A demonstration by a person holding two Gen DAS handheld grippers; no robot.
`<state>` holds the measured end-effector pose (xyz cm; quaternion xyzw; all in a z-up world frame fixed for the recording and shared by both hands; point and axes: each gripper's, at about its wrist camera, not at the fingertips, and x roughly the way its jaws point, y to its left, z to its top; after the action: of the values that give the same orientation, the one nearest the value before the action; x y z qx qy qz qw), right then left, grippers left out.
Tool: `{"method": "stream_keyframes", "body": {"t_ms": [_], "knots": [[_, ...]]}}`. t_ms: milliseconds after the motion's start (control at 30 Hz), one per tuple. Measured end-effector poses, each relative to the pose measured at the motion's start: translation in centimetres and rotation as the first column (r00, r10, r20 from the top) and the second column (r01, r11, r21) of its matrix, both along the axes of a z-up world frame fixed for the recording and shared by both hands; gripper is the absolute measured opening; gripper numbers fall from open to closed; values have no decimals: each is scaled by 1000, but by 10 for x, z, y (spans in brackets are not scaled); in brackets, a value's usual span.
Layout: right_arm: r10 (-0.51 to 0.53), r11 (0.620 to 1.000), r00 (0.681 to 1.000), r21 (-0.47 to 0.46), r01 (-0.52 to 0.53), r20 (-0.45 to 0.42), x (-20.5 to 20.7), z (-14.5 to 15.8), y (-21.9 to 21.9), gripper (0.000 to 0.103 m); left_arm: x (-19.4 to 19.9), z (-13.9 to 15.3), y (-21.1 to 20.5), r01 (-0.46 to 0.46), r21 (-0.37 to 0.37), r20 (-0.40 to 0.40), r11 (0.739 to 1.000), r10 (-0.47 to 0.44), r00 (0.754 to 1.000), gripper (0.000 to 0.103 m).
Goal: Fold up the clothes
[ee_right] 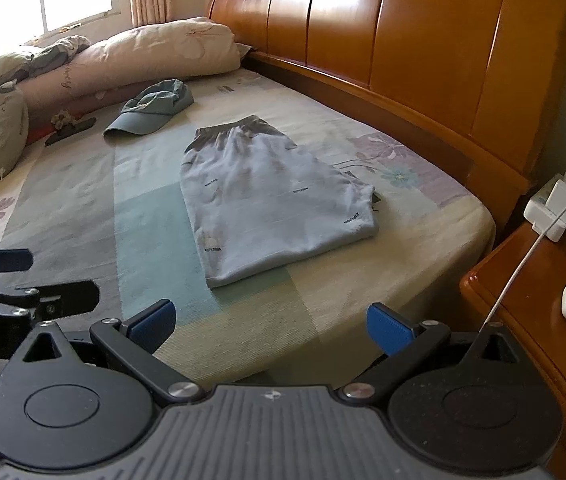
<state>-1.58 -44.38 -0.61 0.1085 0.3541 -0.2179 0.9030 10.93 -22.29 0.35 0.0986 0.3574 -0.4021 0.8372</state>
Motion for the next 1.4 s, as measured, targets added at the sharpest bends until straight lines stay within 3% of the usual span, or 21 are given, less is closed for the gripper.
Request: {"method": "stream_keyframes", "body": {"t_ms": [267, 1400], "knots": [[-5, 1000, 1000, 3, 5, 7, 3, -1, -2, 103, 2, 3, 3, -42, 25, -2, 999, 42, 999, 102], [22, 1000, 1000, 13, -23, 16, 10, 1, 0, 103, 2, 5, 3, -56, 42, 1, 998, 56, 998, 102]]}}
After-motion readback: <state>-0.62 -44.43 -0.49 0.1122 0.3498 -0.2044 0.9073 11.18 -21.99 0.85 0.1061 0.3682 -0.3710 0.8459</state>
